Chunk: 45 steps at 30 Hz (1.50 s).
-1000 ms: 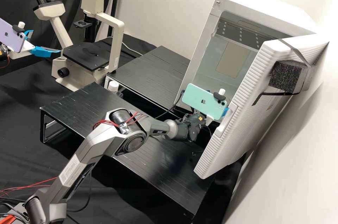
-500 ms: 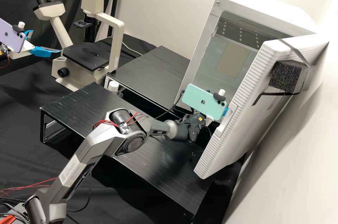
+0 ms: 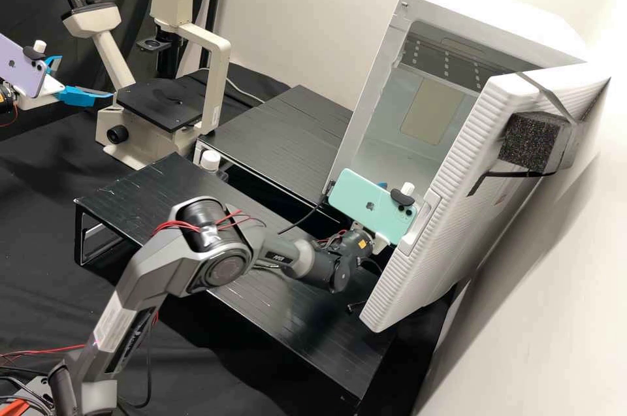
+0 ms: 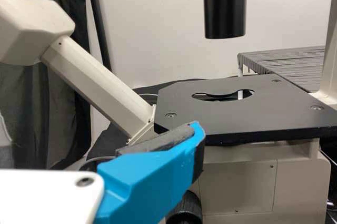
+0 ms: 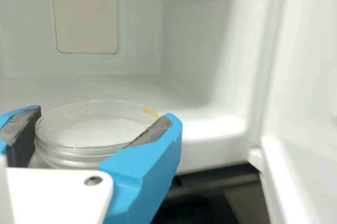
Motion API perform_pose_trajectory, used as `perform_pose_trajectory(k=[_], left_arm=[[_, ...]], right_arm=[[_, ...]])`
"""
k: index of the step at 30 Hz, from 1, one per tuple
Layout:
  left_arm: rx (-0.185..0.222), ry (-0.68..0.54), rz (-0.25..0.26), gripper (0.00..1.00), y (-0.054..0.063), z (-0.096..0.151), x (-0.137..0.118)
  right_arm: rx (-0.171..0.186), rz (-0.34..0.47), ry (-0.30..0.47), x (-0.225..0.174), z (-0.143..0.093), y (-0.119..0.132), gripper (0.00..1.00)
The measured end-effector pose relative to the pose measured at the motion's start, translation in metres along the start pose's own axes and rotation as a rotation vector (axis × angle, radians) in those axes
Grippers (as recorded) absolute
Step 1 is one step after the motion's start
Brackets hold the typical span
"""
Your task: Take the petri dish out of the incubator
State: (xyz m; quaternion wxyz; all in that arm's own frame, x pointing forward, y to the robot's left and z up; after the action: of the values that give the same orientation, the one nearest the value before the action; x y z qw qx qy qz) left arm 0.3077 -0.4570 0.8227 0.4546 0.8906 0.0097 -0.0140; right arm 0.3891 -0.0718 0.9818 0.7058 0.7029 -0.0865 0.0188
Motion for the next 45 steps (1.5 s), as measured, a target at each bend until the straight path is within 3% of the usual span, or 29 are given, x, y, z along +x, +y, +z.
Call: perform_pose_trajectory(k=[4,10,17,22,29,38,45], left_arm=[[0.000,0.000,0.000,1.00,0.000,0.000,0.000],[0.000,0.000,0.000,1.00,0.000,0.000,0.000],[0.000,0.000,0.000,1.00,0.000,0.000,0.000],[0.000,0.000,0.000,1.00,0.000,0.000,0.000],[0.000,0.000,0.000,1.00,0.000,0.000,0.000],[0.000,0.000,0.000,1.00,0.000,0.000,0.000],[0.000,0.000,0.000,1.00,0.000,0.000,0.000]], right_arm=[[0.015,0.023,0.012,-0.022,-0.004,-0.003,0.00],[-0.003,0.037,0.067,-0.066,-0.012,-0.021,0.00],[0.001,0.058,0.110,-0.123,-0.017,-0.045,0.00],[0.003,0.018,0.098,-0.169,-0.024,-0.061,0.00],[-0.032,-0.093,0.144,-0.218,-0.040,-0.088,0.00],[-0.016,-0.180,0.169,-0.237,-0.045,-0.110,0.00],[0.003,-0.216,0.144,-0.239,-0.040,-0.118,0.00]])
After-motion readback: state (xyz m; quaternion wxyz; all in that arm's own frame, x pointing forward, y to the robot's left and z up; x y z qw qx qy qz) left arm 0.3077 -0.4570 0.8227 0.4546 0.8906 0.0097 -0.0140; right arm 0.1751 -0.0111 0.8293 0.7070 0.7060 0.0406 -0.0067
